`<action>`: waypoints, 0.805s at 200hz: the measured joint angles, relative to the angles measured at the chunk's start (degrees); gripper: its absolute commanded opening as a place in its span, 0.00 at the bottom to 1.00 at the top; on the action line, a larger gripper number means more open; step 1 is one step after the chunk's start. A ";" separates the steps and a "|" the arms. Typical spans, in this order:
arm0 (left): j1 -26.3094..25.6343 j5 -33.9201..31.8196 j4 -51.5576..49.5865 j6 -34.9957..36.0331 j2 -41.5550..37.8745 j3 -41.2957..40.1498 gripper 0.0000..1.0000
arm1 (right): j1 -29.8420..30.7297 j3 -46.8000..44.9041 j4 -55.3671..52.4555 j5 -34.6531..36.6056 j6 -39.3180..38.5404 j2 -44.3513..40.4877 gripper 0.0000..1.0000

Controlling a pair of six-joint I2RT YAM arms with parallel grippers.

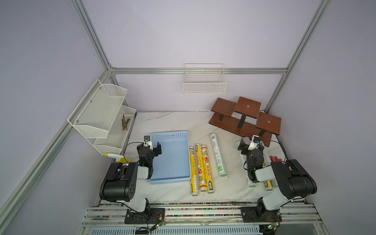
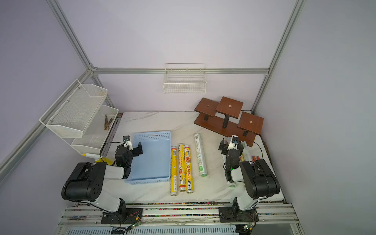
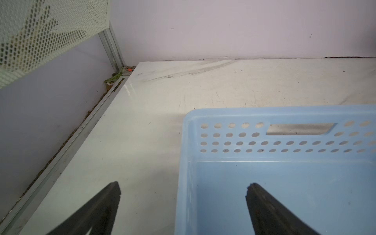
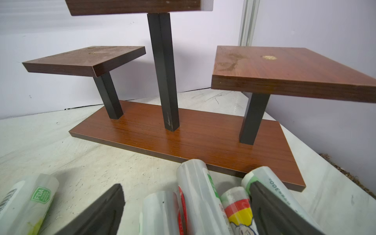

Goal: Put the plastic wrap into the basket
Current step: Move the basket to the center of the board.

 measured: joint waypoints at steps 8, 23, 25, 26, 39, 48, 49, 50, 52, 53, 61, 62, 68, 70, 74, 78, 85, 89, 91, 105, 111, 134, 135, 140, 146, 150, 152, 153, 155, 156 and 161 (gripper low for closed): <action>0.00 0.00 -0.02 0.00 0.00 0.00 1.00 | 0.00 0.00 0.00 0.00 0.00 0.00 1.00; -0.02 0.00 -0.02 0.00 0.00 0.00 1.00 | 0.00 0.00 0.00 -0.02 0.00 0.00 1.00; -0.02 0.00 -0.02 0.00 0.00 0.00 1.00 | 0.00 0.00 0.00 0.00 0.00 0.00 1.00; -0.02 0.00 -0.02 0.00 0.00 0.00 1.00 | 0.00 0.00 0.00 0.00 0.00 0.00 1.00; 0.00 0.00 -0.02 0.00 0.00 0.00 1.00 | 0.00 0.00 0.00 0.00 0.00 0.00 1.00; 0.00 0.00 -0.02 0.00 0.00 0.00 1.00 | 0.00 0.00 0.00 0.00 0.00 0.00 1.00; -0.02 0.00 -0.02 0.00 0.00 0.00 1.00 | 0.00 0.00 0.00 0.00 0.00 0.00 1.00; 0.00 0.00 -0.02 0.00 0.00 0.00 1.00 | 0.00 0.00 0.00 0.00 0.00 0.00 1.00; -0.02 0.00 -0.02 0.00 0.00 0.00 1.00 | 0.00 0.00 0.00 0.00 0.00 0.00 1.00; -0.02 0.00 -0.02 0.00 0.00 0.00 1.00 | 0.00 0.00 0.00 0.00 0.00 0.00 1.00; -0.02 0.00 -0.02 0.00 0.00 0.00 1.00 | 0.00 0.00 0.00 0.00 0.00 0.00 1.00; -0.02 0.00 -0.02 0.00 0.00 0.00 1.00 | 0.00 0.00 0.00 0.00 0.00 0.00 1.00; -0.02 0.00 -0.02 0.00 0.00 0.00 1.00 | 0.00 0.00 0.00 0.00 0.00 0.00 1.00; -0.02 0.00 -0.02 0.00 0.00 0.00 1.00 | 0.00 0.00 0.00 -0.02 0.00 0.00 1.00; 0.00 0.00 -0.02 0.00 0.00 0.00 1.00 | 0.00 0.00 0.00 0.00 0.00 0.00 1.00; 0.00 0.00 -0.02 0.00 0.00 0.00 1.00 | 0.00 0.00 0.00 -0.02 0.00 0.00 1.00; -0.02 0.00 -0.02 0.00 0.00 0.00 1.00 | 0.00 0.00 0.00 0.00 0.00 0.00 1.00; 0.00 0.00 -0.02 0.00 0.00 0.00 1.00 | 0.00 0.00 0.00 0.00 0.00 0.00 1.00; 0.00 0.00 -0.02 0.00 0.00 0.00 1.00 | 0.00 0.00 0.00 0.00 0.00 0.00 1.00; 0.00 0.00 -0.02 0.00 0.00 0.00 1.00 | 0.00 0.00 0.00 0.00 0.00 0.00 1.00; 0.00 0.00 -0.02 0.00 0.00 0.00 1.00 | 0.00 0.00 0.00 0.00 0.00 0.00 1.00; 0.00 0.00 -0.02 0.02 0.00 0.00 1.00 | 0.00 0.00 0.00 -0.02 0.00 0.00 1.00; 0.00 0.02 -0.02 0.00 0.00 0.00 1.00 | 0.00 0.00 0.00 0.00 0.00 0.00 1.00; -0.02 0.11 0.00 0.02 0.00 0.00 1.00 | 0.02 0.00 0.02 -0.07 -0.04 0.00 1.00; 0.00 0.28 0.02 0.02 -0.02 0.00 1.00 | 0.02 -0.04 0.11 -0.22 -0.07 0.00 1.00; 0.00 0.48 0.02 0.04 -0.04 0.00 1.00 | 0.04 -0.11 0.24 -0.37 -0.13 0.00 1.00; 0.00 0.61 0.02 0.04 -0.07 0.00 1.00 | 0.09 -0.20 0.37 -0.48 -0.24 0.00 1.00; 0.00 0.66 0.02 0.07 -0.07 0.00 1.00 | 0.11 -0.22 0.46 -0.48 -0.24 0.00 1.00; 0.00 0.76 0.02 0.07 -0.09 -0.02 1.00 | 0.13 -0.31 0.57 -0.59 -0.26 0.00 1.00; 0.00 0.90 0.02 0.11 -0.13 -0.04 1.00 | 0.13 -0.46 0.74 -0.74 -0.35 0.00 1.00; 0.00 1.25 0.09 0.24 -0.15 -0.11 1.00 | 0.15 -0.70 1.05 -1.05 -0.48 -0.02 1.00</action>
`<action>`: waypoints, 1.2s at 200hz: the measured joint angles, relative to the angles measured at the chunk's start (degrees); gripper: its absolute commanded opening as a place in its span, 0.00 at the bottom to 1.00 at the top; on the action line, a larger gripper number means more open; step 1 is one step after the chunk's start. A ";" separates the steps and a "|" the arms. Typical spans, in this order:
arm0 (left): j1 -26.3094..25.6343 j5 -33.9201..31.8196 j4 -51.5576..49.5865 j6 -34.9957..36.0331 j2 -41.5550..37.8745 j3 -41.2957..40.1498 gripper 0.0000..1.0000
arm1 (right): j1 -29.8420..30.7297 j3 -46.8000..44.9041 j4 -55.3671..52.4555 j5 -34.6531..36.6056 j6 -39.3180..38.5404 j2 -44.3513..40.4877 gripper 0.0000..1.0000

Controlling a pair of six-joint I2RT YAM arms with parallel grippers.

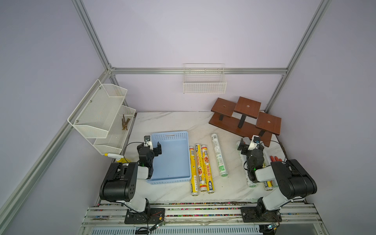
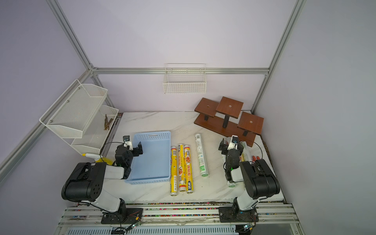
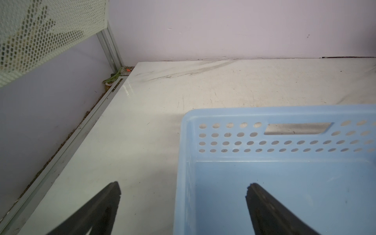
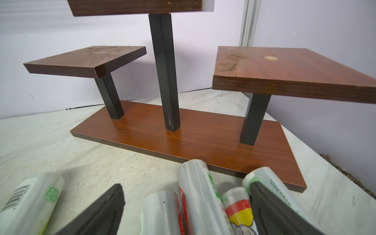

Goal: Put the plastic wrap into the basket
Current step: Move the basket to the center of the board.

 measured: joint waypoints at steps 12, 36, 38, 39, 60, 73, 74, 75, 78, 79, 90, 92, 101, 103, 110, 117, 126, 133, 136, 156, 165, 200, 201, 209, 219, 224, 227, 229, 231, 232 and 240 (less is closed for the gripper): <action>0.00 0.85 0.55 0.31 -0.76 -0.96 1.00 | 0.11 -1.29 1.46 -0.70 -0.48 -0.13 1.00; 0.00 1.57 -2.64 0.28 -6.86 -3.19 1.00 | 0.22 -4.44 3.37 -1.92 -1.05 -1.79 1.00; 0.00 1.57 -2.97 0.20 -7.37 -3.21 1.00 | 0.22 -4.55 3.34 -1.95 -1.09 -1.99 1.00; 0.00 1.60 -3.54 0.20 -8.09 -3.21 1.00 | 0.22 -4.70 3.32 -1.95 -1.09 -2.29 1.00; 0.00 2.29 -8.35 -0.26 -16.06 -2.71 1.00 | 0.24 -5.90 0.94 -1.86 -0.81 -9.90 1.00; 0.00 3.45 -10.99 -0.66 -19.78 -1.99 1.00 | 0.24 -4.63 -4.39 -1.66 0.04 -16.28 1.00; 0.00 3.61 -11.43 -0.85 -20.20 -1.86 1.00 | 0.24 -4.33 -5.40 -1.66 0.24 -17.07 1.00; 0.00 3.67 -11.67 -0.94 -20.41 -1.77 1.00 | 0.24 -4.15 -6.01 -1.66 0.26 -17.46 1.00; 0.00 3.98 -12.46 -1.27 -21.11 -1.51 1.00 | 0.24 -3.61 -7.58 -1.64 0.52 -18.62 1.00; 0.00 4.11 -12.70 -1.44 -21.38 -1.42 1.00 | 0.24 -3.06 -8.90 -1.64 0.98 -19.47 1.00; 0.00 5.05 -16.76 -3.58 -23.89 0.09 1.00 | 0.24 0.50 -17.07 -1.60 2.95 -23.52 1.00; 0.00 5.27 -17.42 -3.98 -24.17 0.37 1.00 | 0.24 0.81 -18.34 -1.62 3.54 -23.76 1.00; 0.02 6.38 -21.64 -7.15 -25.53 2.54 1.00 | 0.24 5.66 -26.84 -1.64 6.40 -26.43 1.00; 0.02 6.67 -22.43 -7.69 -25.70 2.97 1.00 | 0.24 6.43 -28.17 -1.64 6.88 -26.71 1.00; 0.04 7.69 -25.73 -10.19 -26.25 4.90 1.00 | 0.20 9.51 -33.62 -2.95 9.60 -27.69 1.00; 0.04 8.83 -28.68 -12.74 -26.58 6.80 1.00 | 0.07 12.68 -38.71 -5.77 12.04 -28.44 1.00; 0.07 10.99 -31.43 -15.76 -26.71 8.81 1.00 | 0.07 15.67 -43.39 -10.10 13.94 -28.94 1.00; 0.09 13.14 -32.54 -18.43 -26.67 9.75 1.00 | 0.11 17.07 -45.83 -14.27 16.13 -29.16 1.00; 0.09 14.25 -32.70 -19.32 -26.62 9.99 1.00 | 0.11 17.44 -46.62 -16.13 16.52 -29.20 1.00; -0.24 22.47 -33.53 -25.27 -24.61 10.75 1.00 | 0.11 17.66 -51.19 -26.71 19.45 -28.83 0.97; -1.05 25.42 -35.41 -26.80 -22.64 11.78 1.00 | 0.11 17.62 -53.24 -30.86 20.46 -28.02 0.96; -9.88 27.21 -46.66 -27.71 -15.04 17.25 1.00 | 0.48 17.59 -59.84 -39.87 22.05 -24.02 0.96; -10.36 27.26 -47.12 -27.69 -14.73 17.49 1.00 | 0.48 17.57 -59.98 -39.93 22.10 -23.91 0.97; -12.59 27.17 -48.98 -27.65 -13.42 18.56 1.00 | 0.63 17.49 -60.92 -40.85 22.21 -23.30 0.96; -15.28 27.02 -50.75 -27.74 -11.93 19.76 1.00 | 0.85 17.44 -62.03 -41.42 22.38 -22.69 0.97; -16.72 27.02 -51.54 -27.85 -11.13 20.31 1.00 | 1.03 17.44 -62.62 -41.48 22.40 -22.34 0.96; -17.33 27.06 -51.82 -27.93 -10.67 20.55 1.00 | 1.11 17.44 -62.95 -41.48 22.38 -22.16 0.96; -17.75 27.10 -51.93 -27.93 -10.27 20.70 1.00 | 1.22 17.46 -63.32 -41.51 22.38 -21.94 0.96; -18.40 27.19 -52.26 -27.96 -9.84 21.00 1.00 | 1.27 17.46 -63.47 -41.51 22.38 -21.88 0.96; -18.56 27.21 -52.33 -27.98 -9.70 21.09 1.00 | 1.31 17.46 -63.71 -41.51 22.36 -21.75 0.96; -20.39 27.32 -52.94 -28.33 -7.74 22.21 1.00 | 1.66 17.49 -64.57 -41.51 22.36 -21.16 0.97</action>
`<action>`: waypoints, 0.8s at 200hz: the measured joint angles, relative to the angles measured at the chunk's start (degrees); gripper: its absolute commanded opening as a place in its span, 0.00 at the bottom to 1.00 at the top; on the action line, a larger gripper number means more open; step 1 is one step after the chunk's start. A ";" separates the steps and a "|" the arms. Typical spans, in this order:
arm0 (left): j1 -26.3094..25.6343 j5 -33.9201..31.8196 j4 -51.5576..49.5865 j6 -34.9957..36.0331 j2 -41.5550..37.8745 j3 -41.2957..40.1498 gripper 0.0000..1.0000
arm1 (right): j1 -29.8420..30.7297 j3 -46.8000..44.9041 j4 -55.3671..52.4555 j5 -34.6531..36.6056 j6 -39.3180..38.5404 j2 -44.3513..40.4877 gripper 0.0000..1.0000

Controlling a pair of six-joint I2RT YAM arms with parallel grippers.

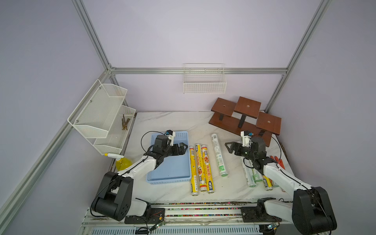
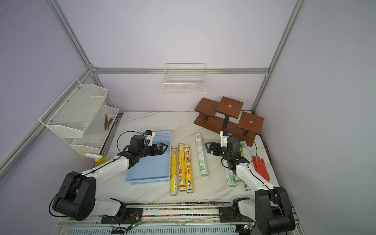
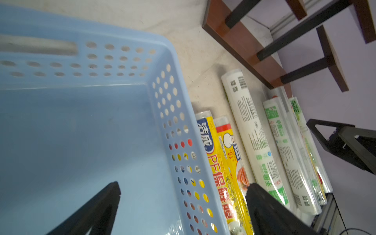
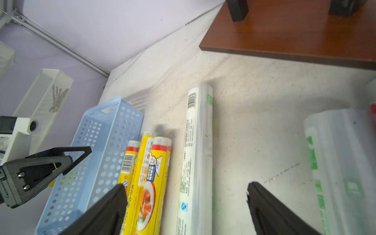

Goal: Put the plastic wrap into the basket
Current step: Move the basket to the center of the board.

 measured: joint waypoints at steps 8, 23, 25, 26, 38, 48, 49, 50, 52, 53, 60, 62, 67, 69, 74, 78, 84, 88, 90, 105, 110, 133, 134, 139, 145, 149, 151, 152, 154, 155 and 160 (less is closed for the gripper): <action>-1.84 0.11 -0.22 -0.48 2.25 1.11 1.00 | 0.48 0.04 -0.83 0.02 -0.11 0.76 0.95; -5.14 0.35 -0.74 -1.14 6.36 3.08 1.00 | 1.75 0.37 -2.49 0.44 -0.48 2.34 0.93; -5.44 0.39 -0.85 -1.18 6.73 3.30 1.00 | 1.97 0.46 -2.82 0.57 -0.48 2.58 0.93; -5.70 0.42 -0.90 -1.38 7.08 3.50 1.00 | 2.05 0.50 -2.95 0.61 -0.46 2.64 0.93; -7.96 0.66 -1.01 -2.19 9.73 4.92 1.00 | 3.30 1.29 -4.74 1.84 -0.81 3.96 0.92; -9.60 0.50 -1.05 -2.64 11.39 5.90 1.00 | 4.09 2.19 -6.60 3.15 -1.09 4.92 0.90; -9.81 0.50 -1.03 -2.75 11.58 6.01 1.00 | 4.17 2.23 -6.73 3.26 -1.16 4.98 0.90; -9.92 0.52 -1.01 -2.84 11.65 6.10 1.00 | 4.24 2.29 -6.84 3.41 -1.18 5.05 0.89; -10.10 0.59 -1.01 -3.02 11.82 6.23 1.00 | 4.46 2.51 -7.23 3.76 -1.09 5.22 0.89; -10.27 0.70 -0.98 -3.08 12.02 6.38 1.00 | 4.52 2.58 -7.37 3.91 -1.11 5.27 0.89; -11.02 0.79 -0.96 -3.48 12.79 7.02 1.00 | 4.98 3.28 -8.68 5.07 -1.33 5.73 0.89; -11.21 0.76 -0.90 -3.54 12.98 7.17 1.00 | 5.07 3.43 -8.94 5.35 -1.38 5.84 0.89; -11.69 0.79 -0.85 -3.72 13.44 7.65 1.00 | 5.29 3.87 -9.73 6.01 -1.49 6.03 0.89; -11.85 0.79 -0.81 -3.80 13.62 7.78 0.99 | 5.31 4.02 -9.99 6.60 -1.57 6.12 0.89; -12.28 0.79 -0.68 -4.17 14.05 8.22 0.99 | 5.46 4.39 -10.67 7.28 -1.68 6.25 0.89; -12.66 0.79 -0.57 -4.55 14.43 8.55 0.98 | 5.51 4.63 -11.17 8.13 -1.75 6.34 0.89; -13.22 0.90 -0.26 -4.98 15.04 9.09 0.98 | 5.51 4.92 -11.80 9.14 -1.90 6.36 0.89; -13.53 0.98 0.00 -5.11 15.37 9.35 0.98 | 5.53 5.07 -12.37 9.88 -1.97 6.36 0.89; -13.77 1.05 0.17 -5.27 15.63 9.53 0.98 | 5.53 5.14 -12.48 10.16 -1.97 6.36 0.89; -15.23 1.29 0.83 -6.32 17.35 10.97 0.99 | 5.55 5.64 -14.08 13.11 -2.08 6.69 0.88; -15.80 1.11 0.87 -6.73 18.08 11.58 1.00 | 5.55 5.81 -14.49 13.84 -2.19 6.95 0.88; -18.03 0.61 2.43 -9.81 20.41 13.51 1.00 | 5.53 6.34 -16.28 15.34 -2.38 8.15 0.85; -18.12 0.59 2.51 -9.99 20.48 13.53 1.00 | 5.53 6.36 -16.37 15.34 -2.38 8.17 0.85; -18.67 0.42 3.41 -11.19 20.83 13.60 1.00 | 5.55 6.56 -16.70 15.37 -2.47 8.55 0.85; -19.17 0.31 4.52 -12.46 21.18 13.57 1.00 | 5.55 6.69 -16.96 15.39 -2.54 8.92 0.83; -19.50 0.26 5.31 -13.46 21.40 13.57 1.00 | 5.55 6.80 -17.09 15.39 -2.60 9.14 0.82; -19.69 0.24 5.73 -13.86 21.55 13.55 1.00 | 5.55 6.88 -17.20 15.37 -2.58 9.27 0.82; -19.76 0.24 5.86 -14.05 21.59 13.55 1.00 | 5.55 6.91 -17.25 15.34 -2.60 9.29 0.82; -19.91 0.15 6.32 -14.62 21.70 13.55 1.00 | 5.55 6.95 -17.29 15.37 -2.58 9.38 0.81; -19.98 0.17 6.47 -14.80 21.75 13.55 1.00 | 5.53 6.99 -17.31 15.34 -2.62 9.44 0.81; -20.33 0.11 7.32 -15.85 22.01 13.55 1.00 | 5.53 7.19 -17.55 15.34 -2.73 9.73 0.80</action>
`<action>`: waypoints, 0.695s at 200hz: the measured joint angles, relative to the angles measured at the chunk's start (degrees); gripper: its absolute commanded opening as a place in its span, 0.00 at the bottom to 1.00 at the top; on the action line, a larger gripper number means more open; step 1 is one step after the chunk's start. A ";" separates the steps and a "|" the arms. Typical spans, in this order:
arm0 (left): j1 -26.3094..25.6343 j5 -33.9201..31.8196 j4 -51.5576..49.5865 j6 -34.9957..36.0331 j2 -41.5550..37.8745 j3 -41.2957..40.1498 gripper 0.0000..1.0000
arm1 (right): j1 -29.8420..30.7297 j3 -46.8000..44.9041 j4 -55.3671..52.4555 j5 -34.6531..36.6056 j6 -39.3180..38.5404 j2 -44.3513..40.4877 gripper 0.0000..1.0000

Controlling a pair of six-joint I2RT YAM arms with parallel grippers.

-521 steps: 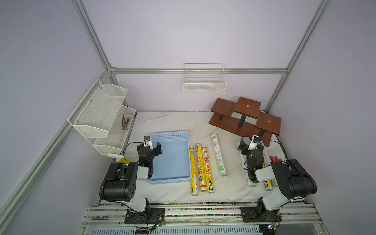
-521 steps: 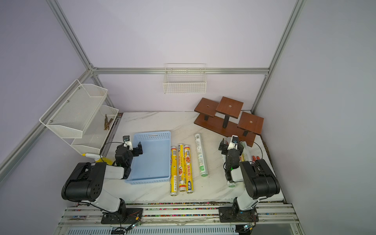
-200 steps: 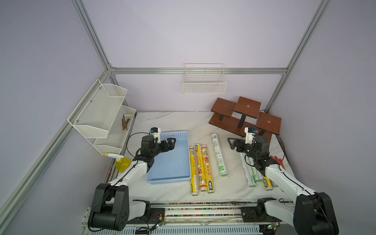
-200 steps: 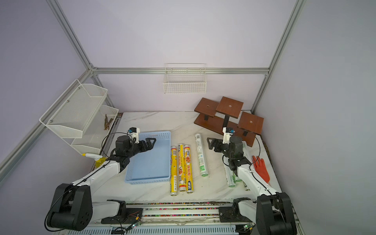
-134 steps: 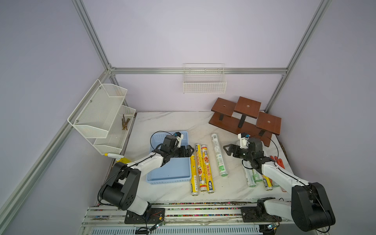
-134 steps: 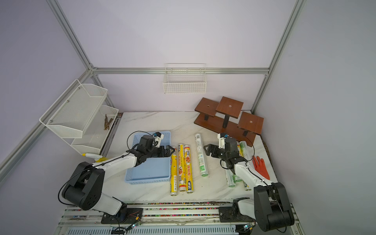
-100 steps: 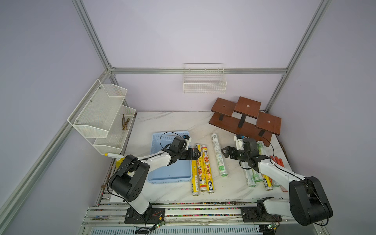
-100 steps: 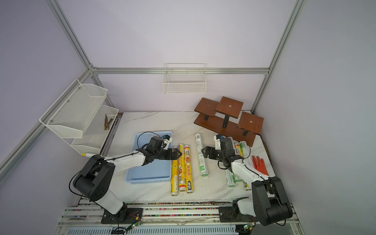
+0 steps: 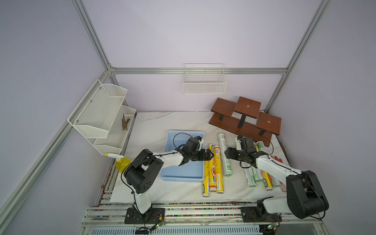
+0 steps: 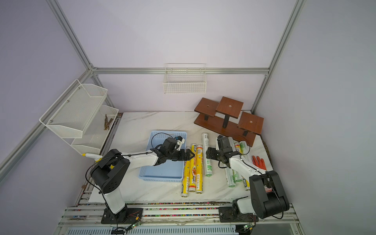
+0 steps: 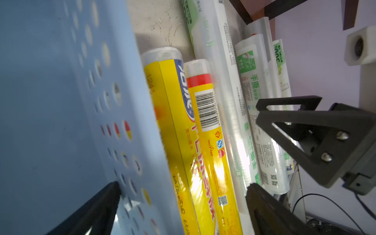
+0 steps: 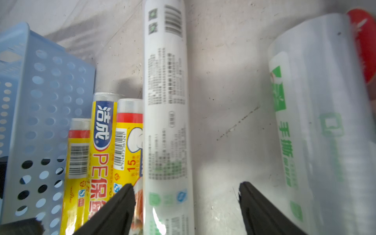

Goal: Put the plastic wrap into the basket
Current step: Move the basket to the center of the board, then pick up the plastic wrap from the center of the board.

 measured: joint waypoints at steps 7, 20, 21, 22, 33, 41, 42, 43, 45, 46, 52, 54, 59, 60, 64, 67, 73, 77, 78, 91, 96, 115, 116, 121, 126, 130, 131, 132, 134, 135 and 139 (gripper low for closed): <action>-0.55 -0.09 1.22 -1.53 0.37 0.00 1.00 | 0.00 0.39 -0.48 0.00 -0.09 0.48 0.79; -1.38 -0.61 2.51 -3.72 0.68 0.00 1.00 | 0.02 0.94 -1.05 0.02 -0.55 1.22 0.75; -1.44 -0.68 2.60 -3.96 0.70 0.00 1.00 | 0.02 1.03 -1.09 0.04 -0.50 1.36 0.74; -1.51 -0.74 2.67 -4.07 0.70 0.02 1.00 | 0.02 1.09 -1.16 0.09 -0.55 1.42 0.74; -2.29 -1.36 3.30 -5.51 0.79 0.02 1.00 | 0.02 2.01 -2.08 0.76 -0.96 2.36 0.73; -2.91 -1.86 3.48 -6.54 0.87 0.07 1.00 | -0.02 2.62 -2.56 1.44 -1.07 3.08 0.72; -3.04 -2.01 3.54 -6.67 0.90 0.09 1.00 | -0.02 2.69 -2.60 1.53 -1.11 3.17 0.72; -3.10 -2.03 3.56 -6.75 0.92 0.09 1.00 | -0.02 2.75 -2.67 1.60 -1.14 3.28 0.72; -3.28 -2.21 3.63 -6.95 0.96 0.09 1.00 | -0.02 2.95 -2.80 1.90 -1.14 3.52 0.71; -3.34 -2.25 3.67 -7.02 0.96 0.09 1.00 | -0.02 3.04 -2.91 1.97 -1.16 3.58 0.71; -3.80 -2.62 3.87 -7.56 1.09 0.13 1.00 | 0.00 3.56 -3.43 2.64 -1.18 4.17 0.69; -3.93 -2.75 3.96 -7.82 1.11 0.15 1.00 | 0.02 3.76 -3.65 2.84 -1.16 4.35 0.68; -4.37 -3.13 4.24 -8.35 1.22 0.22 1.00 | 0.02 4.28 -4.13 3.65 -1.18 4.90 0.68; -4.42 -3.17 4.28 -8.44 1.25 0.24 1.00 | 0.04 4.37 -4.20 3.76 -1.22 4.96 0.68; -4.79 -3.48 4.42 -8.94 1.38 0.35 1.00 | 0.04 4.76 -4.55 4.50 -1.27 5.42 0.68; -4.98 -3.63 4.50 -9.25 1.44 0.44 1.00 | 0.07 5.11 -4.94 4.96 -1.31 5.79 0.68; -5.33 -3.98 4.76 -9.84 1.53 0.48 0.99 | 0.07 5.62 -5.31 5.97 -1.40 6.43 0.68; -5.53 -4.15 5.01 -10.36 1.62 0.52 0.99 | 0.07 6.01 -5.57 6.64 -1.46 6.91 0.67; -5.55 -4.17 5.05 -10.40 1.62 0.52 0.99 | 0.07 6.05 -5.66 6.78 -1.51 7.02 0.67; -6.23 -5.01 5.73 -11.85 1.66 0.52 0.99 | 0.07 7.04 -6.38 8.68 -1.81 8.48 0.67; -6.45 -5.31 5.92 -12.31 1.66 0.55 0.99 | 0.07 7.39 -6.51 9.22 -1.99 9.07 0.67; -7.32 -7.08 6.19 -14.25 1.75 0.81 0.99 | 0.07 9.07 -7.78 11.30 -2.36 11.65 0.68; -7.37 -7.17 6.21 -14.29 1.77 0.81 0.99 | 0.07 9.14 -7.85 11.37 -2.40 11.76 0.68; -7.58 -7.67 6.38 -14.73 1.84 0.85 0.99 | 0.09 9.55 -8.15 11.76 -2.49 12.33 0.62; -7.74 -8.02 6.54 -15.10 1.99 0.96 0.99 | 0.07 9.94 -8.50 12.02 -2.64 12.81 0.62; -7.91 -8.22 6.82 -15.61 2.21 1.14 0.99 | 0.07 10.32 -8.72 12.20 -2.71 13.25 0.62; -7.96 -8.24 6.84 -15.72 2.25 1.16 0.99 | 0.07 10.38 -8.74 12.22 -2.67 13.33 0.62; -7.98 -8.26 6.84 -15.78 2.29 1.20 0.99 | 0.07 10.47 -8.81 12.26 -2.64 13.42 0.62; -8.04 -8.41 6.88 -15.80 2.40 1.33 0.99 | 0.07 10.73 -9.03 12.46 -2.73 13.60 0.62; -8.09 -8.46 6.91 -15.89 2.45 1.38 0.99 | 0.07 10.82 -9.05 12.50 -2.69 13.70 0.62; -8.24 -8.70 6.97 -16.20 2.69 1.62 0.99 | 0.07 11.21 -9.27 12.68 -2.75 14.14 0.62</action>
